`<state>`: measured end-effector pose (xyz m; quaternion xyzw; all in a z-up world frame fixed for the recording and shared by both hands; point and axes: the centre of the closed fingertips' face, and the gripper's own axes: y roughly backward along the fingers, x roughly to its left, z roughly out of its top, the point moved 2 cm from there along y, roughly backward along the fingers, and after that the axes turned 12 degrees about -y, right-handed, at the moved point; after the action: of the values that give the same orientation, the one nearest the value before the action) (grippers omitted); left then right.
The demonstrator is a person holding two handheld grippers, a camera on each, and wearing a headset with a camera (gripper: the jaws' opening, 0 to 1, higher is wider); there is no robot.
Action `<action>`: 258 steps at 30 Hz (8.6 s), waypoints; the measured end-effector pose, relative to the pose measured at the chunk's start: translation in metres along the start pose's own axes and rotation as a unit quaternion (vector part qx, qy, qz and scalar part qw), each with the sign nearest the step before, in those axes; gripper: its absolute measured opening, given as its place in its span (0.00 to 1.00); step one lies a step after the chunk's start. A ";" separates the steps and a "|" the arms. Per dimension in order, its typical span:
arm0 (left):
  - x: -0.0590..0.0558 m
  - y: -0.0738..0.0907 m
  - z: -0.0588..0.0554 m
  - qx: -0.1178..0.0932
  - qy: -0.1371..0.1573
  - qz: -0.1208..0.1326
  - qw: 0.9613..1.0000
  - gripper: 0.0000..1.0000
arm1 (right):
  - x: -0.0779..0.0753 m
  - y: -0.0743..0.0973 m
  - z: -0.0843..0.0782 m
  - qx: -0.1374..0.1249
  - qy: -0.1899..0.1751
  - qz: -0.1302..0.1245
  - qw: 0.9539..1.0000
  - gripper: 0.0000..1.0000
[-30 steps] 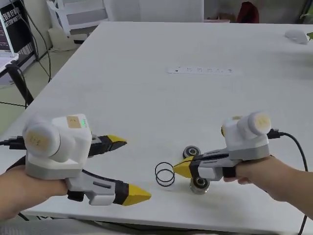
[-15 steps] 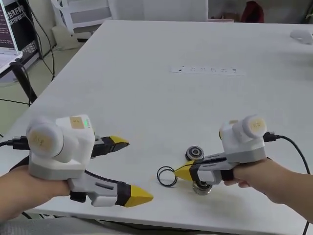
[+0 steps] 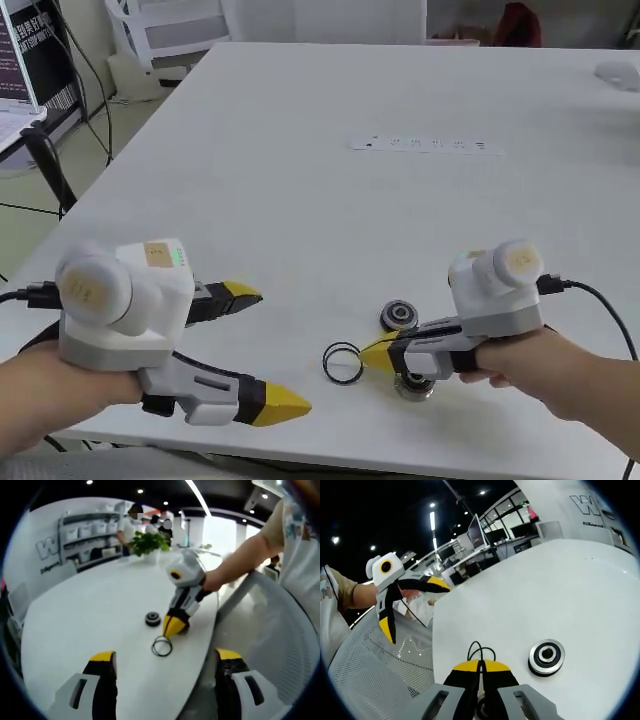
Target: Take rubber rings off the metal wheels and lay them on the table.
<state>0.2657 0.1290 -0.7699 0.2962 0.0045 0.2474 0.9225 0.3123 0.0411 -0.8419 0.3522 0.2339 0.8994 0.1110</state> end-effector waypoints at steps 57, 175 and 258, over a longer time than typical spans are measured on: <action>0.009 -0.004 -0.002 0.014 0.000 -0.002 1.000 0.80 | -0.002 0.030 0.022 -0.058 0.012 -0.011 0.998 0.27; 0.037 -0.147 0.023 0.021 -0.002 -0.047 0.999 0.40 | -0.062 0.046 0.005 -0.105 0.044 -0.088 0.990 0.24; 0.037 -0.165 0.021 0.040 -0.035 -0.014 0.999 0.14 | -0.067 0.045 0.006 -0.099 0.069 -0.112 0.986 0.04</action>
<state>0.3758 0.0188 -0.8378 0.3410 -0.0142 0.2239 0.9129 0.3631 -0.0198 -0.8547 0.2483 0.1887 0.9220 0.2293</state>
